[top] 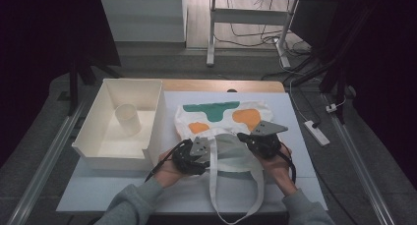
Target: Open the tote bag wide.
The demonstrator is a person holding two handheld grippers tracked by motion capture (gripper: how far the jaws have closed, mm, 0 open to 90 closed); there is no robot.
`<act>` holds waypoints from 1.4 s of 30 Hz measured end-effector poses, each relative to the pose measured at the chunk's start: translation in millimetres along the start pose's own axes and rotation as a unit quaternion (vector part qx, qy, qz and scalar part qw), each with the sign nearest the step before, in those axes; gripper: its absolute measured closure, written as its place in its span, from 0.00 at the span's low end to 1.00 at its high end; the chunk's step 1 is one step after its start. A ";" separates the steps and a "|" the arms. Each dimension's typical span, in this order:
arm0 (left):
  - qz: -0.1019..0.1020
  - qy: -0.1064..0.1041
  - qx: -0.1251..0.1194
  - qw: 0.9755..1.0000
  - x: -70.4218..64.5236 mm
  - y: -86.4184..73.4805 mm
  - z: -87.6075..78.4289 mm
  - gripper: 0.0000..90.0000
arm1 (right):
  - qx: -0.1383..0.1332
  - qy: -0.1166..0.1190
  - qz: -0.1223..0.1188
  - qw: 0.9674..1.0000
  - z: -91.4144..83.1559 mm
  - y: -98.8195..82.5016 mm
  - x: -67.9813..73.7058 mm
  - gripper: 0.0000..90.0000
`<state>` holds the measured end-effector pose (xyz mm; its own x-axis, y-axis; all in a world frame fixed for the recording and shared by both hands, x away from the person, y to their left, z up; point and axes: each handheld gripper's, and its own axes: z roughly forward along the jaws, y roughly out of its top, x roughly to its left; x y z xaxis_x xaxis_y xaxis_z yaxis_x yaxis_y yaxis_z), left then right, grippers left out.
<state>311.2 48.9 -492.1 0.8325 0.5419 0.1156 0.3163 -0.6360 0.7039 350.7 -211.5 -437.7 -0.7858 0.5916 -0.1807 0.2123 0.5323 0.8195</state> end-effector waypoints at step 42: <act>-0.028 0.000 -0.052 0.998 1.8 -0.1 -17.5 0.43 | 0.035 0.067 0.000 0.997 16.8 -5.4 -6.9 0.56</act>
<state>304.8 59.5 -479.7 0.8148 0.5749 0.0749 0.3123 -0.5441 0.7787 364.6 -208.3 -450.0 -0.8559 0.5070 -0.1022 0.2483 0.5762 0.7787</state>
